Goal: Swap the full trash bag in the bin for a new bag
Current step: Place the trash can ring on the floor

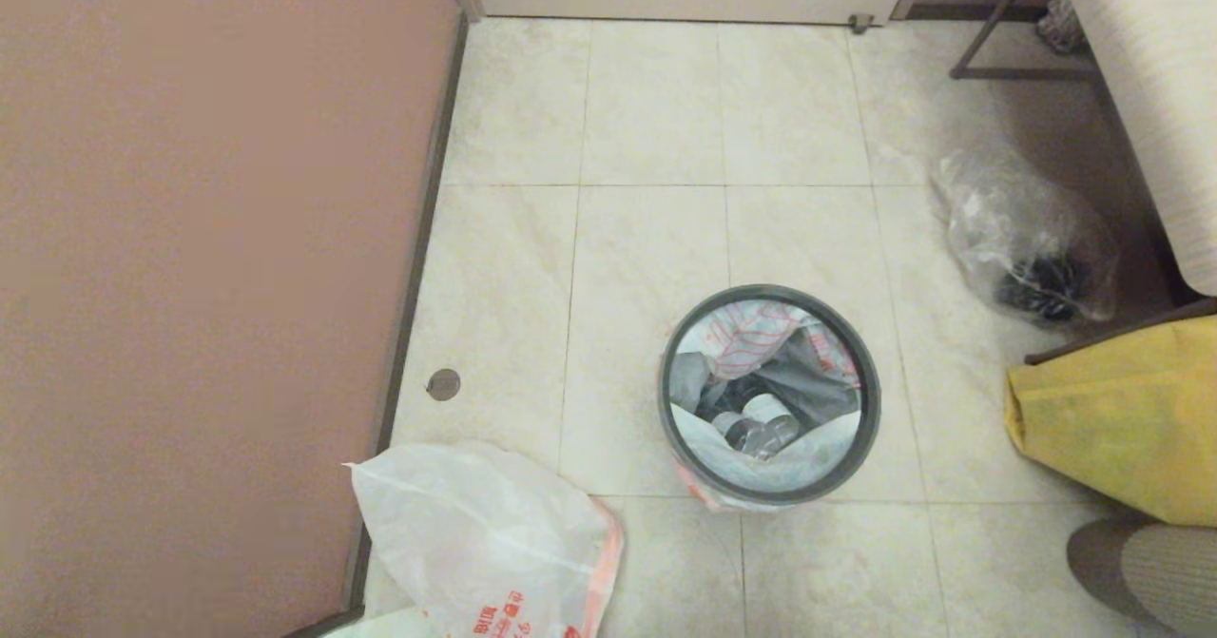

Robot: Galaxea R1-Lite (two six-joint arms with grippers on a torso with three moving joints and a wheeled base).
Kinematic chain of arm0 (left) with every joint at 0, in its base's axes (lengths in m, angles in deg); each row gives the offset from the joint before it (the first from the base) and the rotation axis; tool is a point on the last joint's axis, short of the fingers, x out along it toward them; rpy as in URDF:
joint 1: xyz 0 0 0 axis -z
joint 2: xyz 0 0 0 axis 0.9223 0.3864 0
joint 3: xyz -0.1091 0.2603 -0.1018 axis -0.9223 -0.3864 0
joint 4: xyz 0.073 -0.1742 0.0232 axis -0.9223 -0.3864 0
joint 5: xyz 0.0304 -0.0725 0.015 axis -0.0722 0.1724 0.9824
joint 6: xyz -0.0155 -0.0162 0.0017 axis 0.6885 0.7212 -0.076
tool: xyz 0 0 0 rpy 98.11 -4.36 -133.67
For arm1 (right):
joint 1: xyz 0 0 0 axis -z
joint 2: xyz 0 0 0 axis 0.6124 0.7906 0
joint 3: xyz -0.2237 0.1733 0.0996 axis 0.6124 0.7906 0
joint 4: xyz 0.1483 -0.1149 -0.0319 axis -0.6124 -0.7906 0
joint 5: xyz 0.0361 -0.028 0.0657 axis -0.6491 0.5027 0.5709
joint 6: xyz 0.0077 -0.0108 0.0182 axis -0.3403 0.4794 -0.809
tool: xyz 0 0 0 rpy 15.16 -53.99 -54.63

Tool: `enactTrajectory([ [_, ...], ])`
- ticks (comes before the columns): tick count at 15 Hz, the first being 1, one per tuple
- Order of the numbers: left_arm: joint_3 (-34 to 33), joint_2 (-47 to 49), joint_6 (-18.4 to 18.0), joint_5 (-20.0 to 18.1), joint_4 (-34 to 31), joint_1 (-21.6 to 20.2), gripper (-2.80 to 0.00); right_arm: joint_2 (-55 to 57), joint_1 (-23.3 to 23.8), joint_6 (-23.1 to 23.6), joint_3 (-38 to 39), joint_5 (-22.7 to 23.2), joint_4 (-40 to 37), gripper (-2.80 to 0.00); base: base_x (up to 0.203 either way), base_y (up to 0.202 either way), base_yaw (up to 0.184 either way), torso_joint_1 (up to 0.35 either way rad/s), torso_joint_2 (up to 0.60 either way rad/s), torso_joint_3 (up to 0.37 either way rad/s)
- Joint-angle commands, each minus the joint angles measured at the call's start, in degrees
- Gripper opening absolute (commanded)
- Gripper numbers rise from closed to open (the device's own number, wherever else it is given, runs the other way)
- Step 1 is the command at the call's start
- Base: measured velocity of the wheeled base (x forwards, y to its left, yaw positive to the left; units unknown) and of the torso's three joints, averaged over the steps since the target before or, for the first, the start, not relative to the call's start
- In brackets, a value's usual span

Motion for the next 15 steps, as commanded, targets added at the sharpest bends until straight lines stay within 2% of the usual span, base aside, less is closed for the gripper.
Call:
enactTrajectory([
  [1,-0.01,0.07,0.04,-0.02,0.00,-0.01,-2.80,13.05,-2.38,-1.81,-2.91,0.03,0.11,-2.80,0.000,0.000,0.000,0.000,0.00,0.000],
  [3,-0.01,0.07,0.04,-0.02,0.00,-0.02,-2.80,20.37,-5.57,-6.48,-8.19,-0.68,0.19,-2.80,0.000,0.000,0.000,0.000,0.00,0.000],
  [5,-0.01,0.07,0.04,-0.02,0.00,-0.01,-2.80,26.65,-8.18,-8.77,-13.14,-1.32,0.06,-2.80,0.000,0.000,0.000,0.000,0.00,0.000],
  [9,-0.01,0.07,0.04,-0.02,0.00,-0.01,-2.80,36.11,-15.80,-9.76,-18.11,-8.07,0.72,-2.80,0.000,0.000,0.000,0.000,0.00,0.000],
  [15,-0.01,0.07,0.04,-0.02,0.00,-0.01,-2.80,46.80,-19.20,-8.57,-20.80,-9.57,3.67,-2.80,0.000,0.000,0.000,0.000,0.00,0.000],
])
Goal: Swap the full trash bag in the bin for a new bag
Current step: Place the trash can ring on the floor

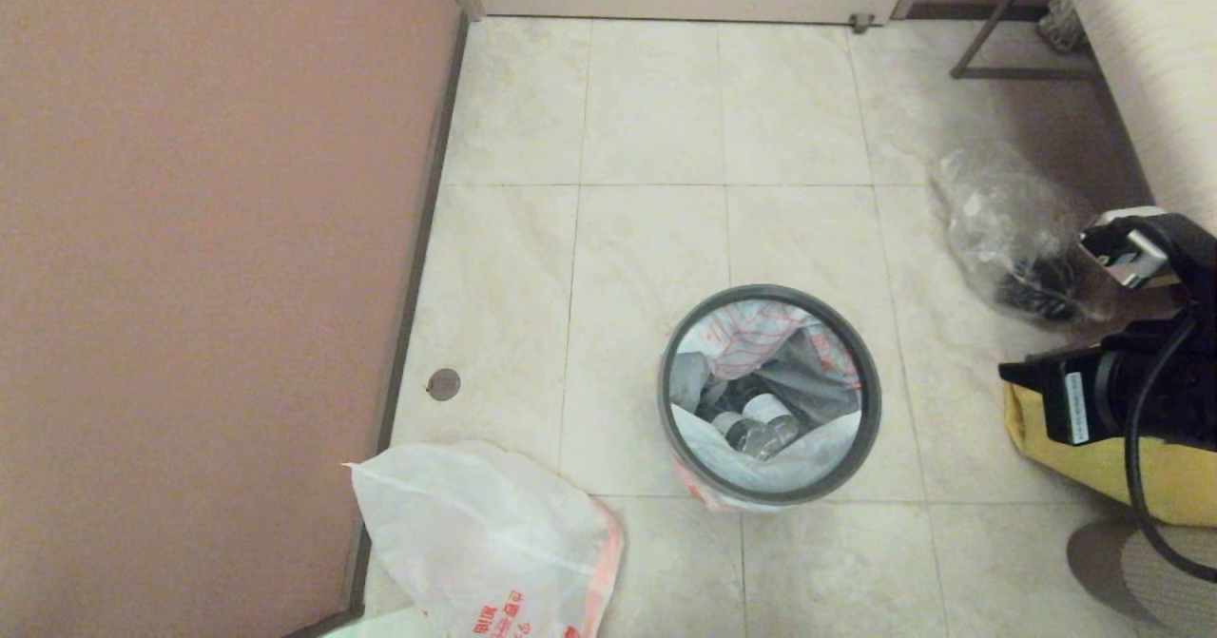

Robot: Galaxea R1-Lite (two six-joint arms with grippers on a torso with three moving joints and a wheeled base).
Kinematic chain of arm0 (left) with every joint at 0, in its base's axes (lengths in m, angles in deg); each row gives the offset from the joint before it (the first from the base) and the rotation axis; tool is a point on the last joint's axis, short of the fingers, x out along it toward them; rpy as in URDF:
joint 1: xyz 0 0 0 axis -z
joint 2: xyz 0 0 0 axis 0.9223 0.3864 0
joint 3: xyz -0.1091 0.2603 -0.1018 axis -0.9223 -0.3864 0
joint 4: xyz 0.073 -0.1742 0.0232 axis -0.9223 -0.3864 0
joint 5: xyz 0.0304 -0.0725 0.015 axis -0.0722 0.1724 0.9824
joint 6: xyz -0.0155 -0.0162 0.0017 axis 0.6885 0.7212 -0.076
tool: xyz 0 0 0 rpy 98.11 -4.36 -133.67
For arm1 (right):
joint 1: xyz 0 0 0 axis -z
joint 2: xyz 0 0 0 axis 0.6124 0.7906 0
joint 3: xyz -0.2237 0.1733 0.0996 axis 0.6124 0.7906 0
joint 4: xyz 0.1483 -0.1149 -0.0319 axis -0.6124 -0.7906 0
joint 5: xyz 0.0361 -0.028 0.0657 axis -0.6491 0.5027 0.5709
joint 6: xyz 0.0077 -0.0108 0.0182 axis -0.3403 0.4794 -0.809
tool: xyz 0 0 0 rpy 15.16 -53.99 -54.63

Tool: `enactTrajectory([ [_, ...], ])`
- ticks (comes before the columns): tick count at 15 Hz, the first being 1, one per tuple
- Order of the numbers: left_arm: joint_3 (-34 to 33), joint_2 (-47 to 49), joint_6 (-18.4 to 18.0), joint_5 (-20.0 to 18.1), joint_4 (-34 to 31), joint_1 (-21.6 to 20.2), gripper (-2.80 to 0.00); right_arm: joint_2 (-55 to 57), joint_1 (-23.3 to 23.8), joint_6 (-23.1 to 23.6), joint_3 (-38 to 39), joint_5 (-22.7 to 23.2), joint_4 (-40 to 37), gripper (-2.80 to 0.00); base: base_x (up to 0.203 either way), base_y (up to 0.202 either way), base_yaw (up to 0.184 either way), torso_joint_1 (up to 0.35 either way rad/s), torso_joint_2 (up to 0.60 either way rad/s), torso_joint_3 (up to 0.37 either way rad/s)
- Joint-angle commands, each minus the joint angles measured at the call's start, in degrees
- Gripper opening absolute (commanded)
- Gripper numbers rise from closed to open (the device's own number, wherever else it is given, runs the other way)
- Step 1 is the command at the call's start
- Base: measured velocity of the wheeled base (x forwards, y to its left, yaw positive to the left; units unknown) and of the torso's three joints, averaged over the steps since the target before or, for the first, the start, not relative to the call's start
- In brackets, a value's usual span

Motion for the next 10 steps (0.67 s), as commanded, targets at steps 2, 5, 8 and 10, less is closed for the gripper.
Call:
enactTrajectory([
  [2,-0.01,0.07,0.03,0.00,0.00,-0.01,-2.80,7.95,-0.95,2.28,-1.51,-1.73,0.43,-2.80,0.000,0.000,0.000,0.000,0.00,0.000],
  [5,-0.01,0.07,0.03,0.00,0.00,-0.01,-2.80,12.67,-3.08,2.51,-3.98,-5.95,1.57,-2.80,0.000,0.000,0.000,0.000,0.00,0.000],
  [8,-0.01,0.07,0.03,0.00,0.00,-0.01,-2.80,17.87,-3.43,2.92,-5.53,-12.28,5.81,-2.80,0.000,0.000,0.000,0.000,0.00,0.000],
  [10,-0.01,0.07,0.03,0.00,0.00,-0.06,-2.80,20.27,-3.40,3.20,-5.78,-14.33,7.92,-2.80,0.000,0.000,0.000,0.000,0.00,0.000],
])
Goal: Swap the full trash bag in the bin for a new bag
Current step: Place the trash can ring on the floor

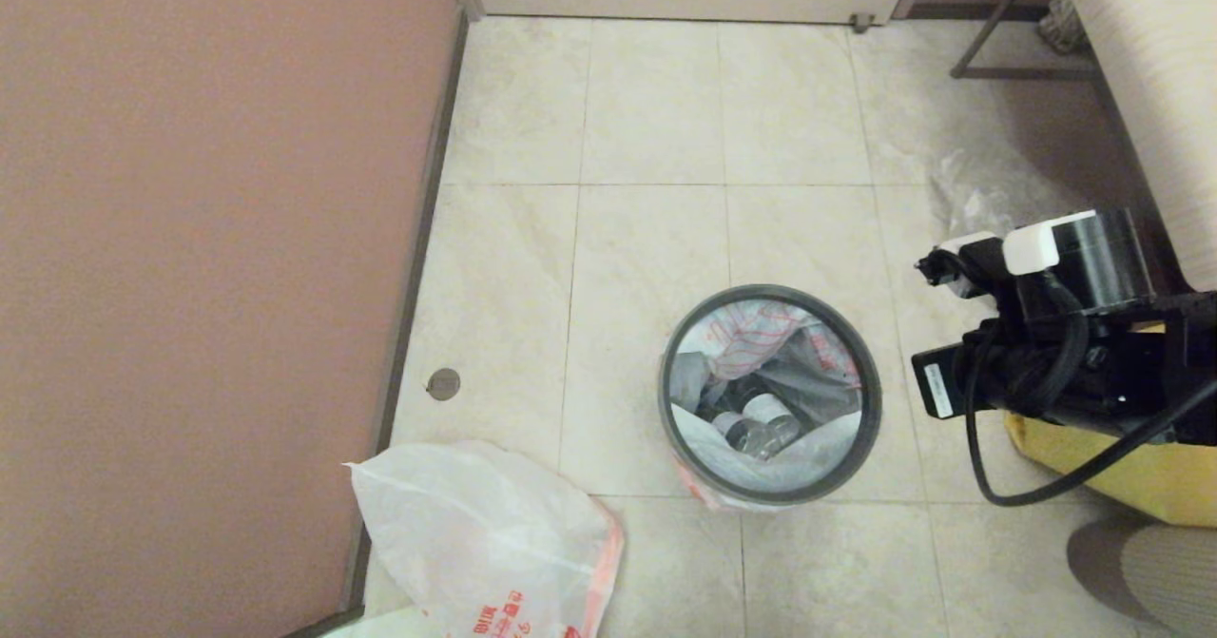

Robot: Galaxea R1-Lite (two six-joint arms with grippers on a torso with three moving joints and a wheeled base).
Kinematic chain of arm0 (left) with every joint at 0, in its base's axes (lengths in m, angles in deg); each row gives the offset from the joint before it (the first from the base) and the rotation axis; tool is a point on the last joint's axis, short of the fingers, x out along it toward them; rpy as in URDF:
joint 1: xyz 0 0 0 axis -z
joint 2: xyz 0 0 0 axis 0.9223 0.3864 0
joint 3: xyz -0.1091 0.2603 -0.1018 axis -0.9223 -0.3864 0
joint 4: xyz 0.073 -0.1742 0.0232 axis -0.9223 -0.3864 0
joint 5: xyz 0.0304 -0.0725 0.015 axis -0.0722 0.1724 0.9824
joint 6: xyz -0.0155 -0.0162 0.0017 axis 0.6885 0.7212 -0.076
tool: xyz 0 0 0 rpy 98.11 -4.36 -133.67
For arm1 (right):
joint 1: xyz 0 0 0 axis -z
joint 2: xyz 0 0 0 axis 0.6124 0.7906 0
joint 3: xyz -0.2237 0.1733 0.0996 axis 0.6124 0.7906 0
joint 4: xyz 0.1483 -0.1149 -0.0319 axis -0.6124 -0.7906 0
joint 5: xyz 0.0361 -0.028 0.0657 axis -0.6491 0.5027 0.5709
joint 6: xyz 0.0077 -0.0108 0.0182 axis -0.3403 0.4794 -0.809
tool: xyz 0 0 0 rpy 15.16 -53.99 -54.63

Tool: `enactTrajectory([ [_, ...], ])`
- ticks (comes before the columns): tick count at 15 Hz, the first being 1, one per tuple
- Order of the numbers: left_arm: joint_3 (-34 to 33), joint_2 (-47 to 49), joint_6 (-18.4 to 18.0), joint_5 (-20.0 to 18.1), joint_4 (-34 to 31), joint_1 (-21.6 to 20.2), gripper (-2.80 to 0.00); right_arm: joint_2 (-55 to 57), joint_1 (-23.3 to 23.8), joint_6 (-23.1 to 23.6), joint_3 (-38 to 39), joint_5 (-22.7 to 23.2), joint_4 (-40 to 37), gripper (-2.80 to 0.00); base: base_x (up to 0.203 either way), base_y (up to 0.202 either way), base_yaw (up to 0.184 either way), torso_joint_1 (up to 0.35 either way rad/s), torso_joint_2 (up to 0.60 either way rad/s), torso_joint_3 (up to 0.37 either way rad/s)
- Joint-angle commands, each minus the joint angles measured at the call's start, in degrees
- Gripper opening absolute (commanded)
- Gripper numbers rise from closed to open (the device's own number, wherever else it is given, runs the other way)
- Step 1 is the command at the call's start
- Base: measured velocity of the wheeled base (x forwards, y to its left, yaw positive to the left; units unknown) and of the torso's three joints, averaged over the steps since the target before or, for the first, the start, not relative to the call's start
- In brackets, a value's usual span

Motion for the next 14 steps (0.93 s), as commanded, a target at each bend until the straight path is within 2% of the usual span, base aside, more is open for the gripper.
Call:
enactTrajectory([
  [1,-0.01,0.07,0.02,-0.02,0.00,-0.01,-2.80,4.45,-0.04,-0.18,-0.33,-0.68,1.29,0.00,0.000,0.000,0.000,0.000,0.00,0.000],
  [4,-0.01,0.07,0.02,-0.02,0.00,-0.10,-2.80,7.96,-0.65,0.28,-0.82,-0.46,5.26,0.00,0.000,0.000,0.000,0.000,0.00,0.000],
  [8,-0.01,0.07,0.02,-0.02,0.00,-0.01,-2.80,13.17,-0.42,0.29,-3.49,-0.11,6.69,0.00,0.000,0.000,0.000,0.000,0.00,0.000],
  [11,-0.01,0.07,0.02,-0.02,0.00,-0.06,-2.80,16.50,-0.27,0.82,-3.58,-0.19,12.85,0.00,0.000,0.000,0.000,0.000,0.00,0.000],
  [14,-0.01,0.07,0.02,-0.02,0.00,-0.01,-2.80,18.08,0.58,1.31,-4.77,-0.10,13.18,0.00,0.000,0.000,0.000,0.000,0.00,0.000],
])
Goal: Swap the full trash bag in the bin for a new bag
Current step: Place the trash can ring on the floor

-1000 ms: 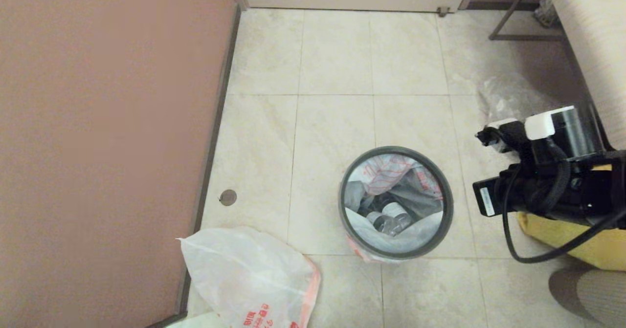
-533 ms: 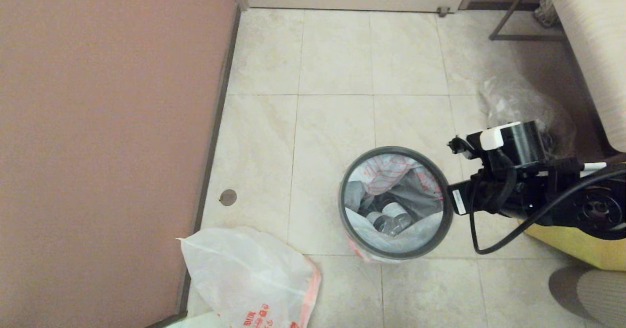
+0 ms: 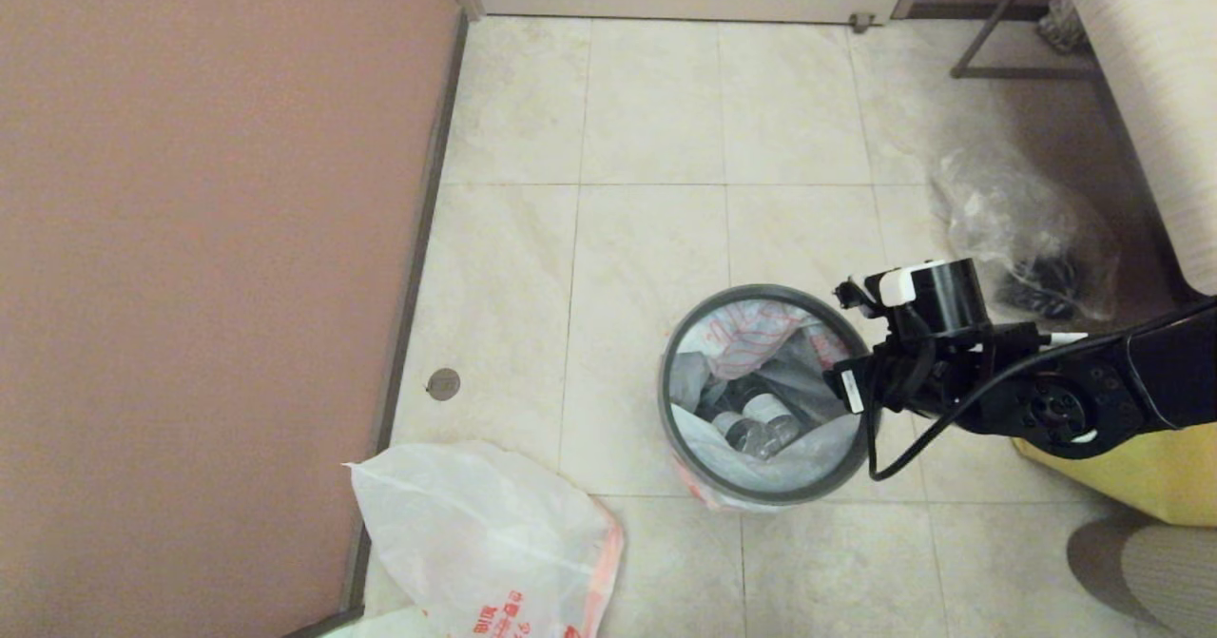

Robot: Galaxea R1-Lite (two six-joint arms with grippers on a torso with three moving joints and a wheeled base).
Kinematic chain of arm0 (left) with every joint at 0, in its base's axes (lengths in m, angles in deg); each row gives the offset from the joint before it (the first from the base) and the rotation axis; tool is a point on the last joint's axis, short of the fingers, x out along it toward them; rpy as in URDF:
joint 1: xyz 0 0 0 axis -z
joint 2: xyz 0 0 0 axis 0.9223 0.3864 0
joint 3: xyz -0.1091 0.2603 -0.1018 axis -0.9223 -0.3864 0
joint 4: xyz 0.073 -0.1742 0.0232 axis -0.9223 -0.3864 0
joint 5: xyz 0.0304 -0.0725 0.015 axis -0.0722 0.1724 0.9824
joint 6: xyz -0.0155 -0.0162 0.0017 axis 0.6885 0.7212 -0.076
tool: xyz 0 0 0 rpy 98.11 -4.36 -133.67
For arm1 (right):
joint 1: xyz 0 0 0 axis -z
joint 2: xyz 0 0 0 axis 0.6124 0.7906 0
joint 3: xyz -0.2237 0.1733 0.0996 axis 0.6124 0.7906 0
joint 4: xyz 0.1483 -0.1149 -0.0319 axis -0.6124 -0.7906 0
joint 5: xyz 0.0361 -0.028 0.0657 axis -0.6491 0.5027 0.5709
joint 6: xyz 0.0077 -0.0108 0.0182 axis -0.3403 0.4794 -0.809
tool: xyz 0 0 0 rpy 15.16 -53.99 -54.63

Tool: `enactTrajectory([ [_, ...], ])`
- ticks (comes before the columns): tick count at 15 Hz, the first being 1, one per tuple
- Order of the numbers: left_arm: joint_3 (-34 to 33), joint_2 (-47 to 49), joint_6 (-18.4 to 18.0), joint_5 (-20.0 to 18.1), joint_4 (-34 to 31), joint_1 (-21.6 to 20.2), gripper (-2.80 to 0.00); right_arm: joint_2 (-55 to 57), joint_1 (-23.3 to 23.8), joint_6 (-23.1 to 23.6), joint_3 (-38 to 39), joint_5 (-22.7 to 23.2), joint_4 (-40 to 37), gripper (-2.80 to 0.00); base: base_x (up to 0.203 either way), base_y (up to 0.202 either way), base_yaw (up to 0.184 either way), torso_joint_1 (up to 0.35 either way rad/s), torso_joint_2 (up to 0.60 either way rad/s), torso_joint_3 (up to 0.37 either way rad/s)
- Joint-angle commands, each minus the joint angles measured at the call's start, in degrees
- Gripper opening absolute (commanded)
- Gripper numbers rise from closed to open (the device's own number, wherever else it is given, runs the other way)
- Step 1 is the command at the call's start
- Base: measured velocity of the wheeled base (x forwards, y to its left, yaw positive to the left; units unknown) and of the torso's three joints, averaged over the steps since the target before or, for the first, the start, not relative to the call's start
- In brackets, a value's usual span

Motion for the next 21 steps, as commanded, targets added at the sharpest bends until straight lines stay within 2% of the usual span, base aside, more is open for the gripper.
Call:
enactTrajectory([
  [1,-0.01,0.07,0.00,-0.02,0.00,-0.01,-2.80,2.19,0.85,0.03,-1.57,-0.03,0.19,-2.80,0.000,0.000,0.000,0.000,0.00,0.000],
  [5,-0.01,0.07,0.00,-0.02,0.00,-0.01,-2.80,3.97,1.86,0.28,-3.15,0.53,0.20,-2.80,0.000,0.000,0.000,0.000,0.00,0.000],
  [7,-0.01,0.07,0.00,-0.02,0.00,-0.01,-2.80,4.61,1.90,2.02,-3.19,0.65,0.49,-2.80,0.000,0.000,0.000,0.000,0.00,0.000],
  [9,-0.01,0.07,0.00,-0.02,0.00,-0.01,-2.80,4.02,1.73,2.17,-3.13,0.61,2.78,-2.80,0.000,0.000,0.000,0.000,0.00,0.000],
  [17,-0.01,0.07,0.00,-0.02,0.00,-0.01,-2.80,-4.85,-1.00,2.15,1.42,0.43,4.66,-2.80,0.000,0.000,0.000,0.000,0.00,0.000],
  [21,-0.01,0.07,0.00,-0.02,0.00,-0.01,-2.80,-11.95,-1.51,1.71,4.13,0.62,2.14,-2.80,0.000,0.000,0.000,0.000,0.00,0.000],
])
